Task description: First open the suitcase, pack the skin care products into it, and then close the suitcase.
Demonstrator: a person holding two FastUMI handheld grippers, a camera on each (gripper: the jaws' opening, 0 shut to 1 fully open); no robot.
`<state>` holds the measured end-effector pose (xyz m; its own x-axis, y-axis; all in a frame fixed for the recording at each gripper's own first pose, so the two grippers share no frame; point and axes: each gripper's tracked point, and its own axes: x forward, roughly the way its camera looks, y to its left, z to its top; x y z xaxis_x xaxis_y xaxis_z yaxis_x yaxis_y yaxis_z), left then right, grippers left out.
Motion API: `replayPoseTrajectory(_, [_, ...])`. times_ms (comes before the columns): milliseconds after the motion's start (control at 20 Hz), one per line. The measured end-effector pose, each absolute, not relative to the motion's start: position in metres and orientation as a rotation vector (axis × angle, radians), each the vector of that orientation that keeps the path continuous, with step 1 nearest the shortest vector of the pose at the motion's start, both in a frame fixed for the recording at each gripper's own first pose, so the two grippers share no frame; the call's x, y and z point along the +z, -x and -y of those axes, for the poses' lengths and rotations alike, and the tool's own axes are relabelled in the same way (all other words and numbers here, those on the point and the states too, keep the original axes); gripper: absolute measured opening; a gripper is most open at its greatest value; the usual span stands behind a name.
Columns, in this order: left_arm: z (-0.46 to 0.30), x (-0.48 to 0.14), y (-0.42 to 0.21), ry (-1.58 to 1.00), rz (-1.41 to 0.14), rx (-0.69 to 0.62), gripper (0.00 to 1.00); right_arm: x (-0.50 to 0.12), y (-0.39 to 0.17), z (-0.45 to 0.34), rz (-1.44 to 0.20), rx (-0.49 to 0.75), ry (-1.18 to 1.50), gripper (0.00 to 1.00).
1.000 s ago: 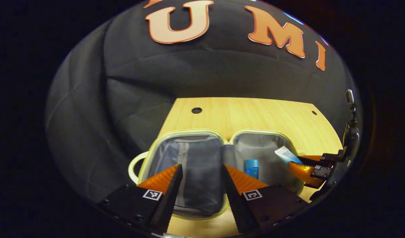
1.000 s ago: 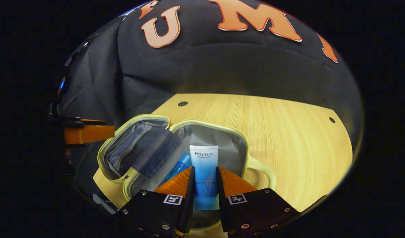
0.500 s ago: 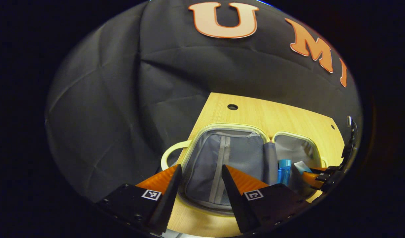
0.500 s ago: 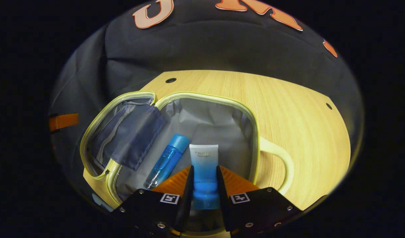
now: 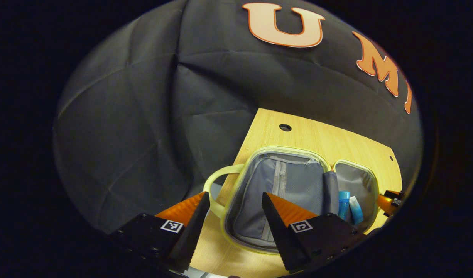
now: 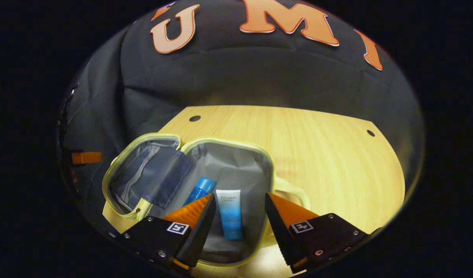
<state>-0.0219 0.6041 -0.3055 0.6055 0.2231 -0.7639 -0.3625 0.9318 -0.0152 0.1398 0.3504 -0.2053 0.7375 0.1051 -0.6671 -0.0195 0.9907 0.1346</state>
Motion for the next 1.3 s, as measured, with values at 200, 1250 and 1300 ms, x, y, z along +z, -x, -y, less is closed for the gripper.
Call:
replayPoseTrajectory(200, [-0.63,-0.324,0.026,0.237,-0.877,0.369,0.86,-0.154,-0.14,-0.312,-0.639,0.002,-0.119,0.87])
replayPoseTrajectory(1250, [-0.682,-0.406,0.035,0.858,-1.054,0.428,0.18,-0.011,-0.125,-0.213,-0.392,-0.148,-0.038,0.88])
replayPoseTrajectory(1300, [-0.685,-0.402,0.029,0.84,-1.046,0.405,0.2,-0.011,-0.124,-0.211,-0.391,-0.144,-0.034,0.88])
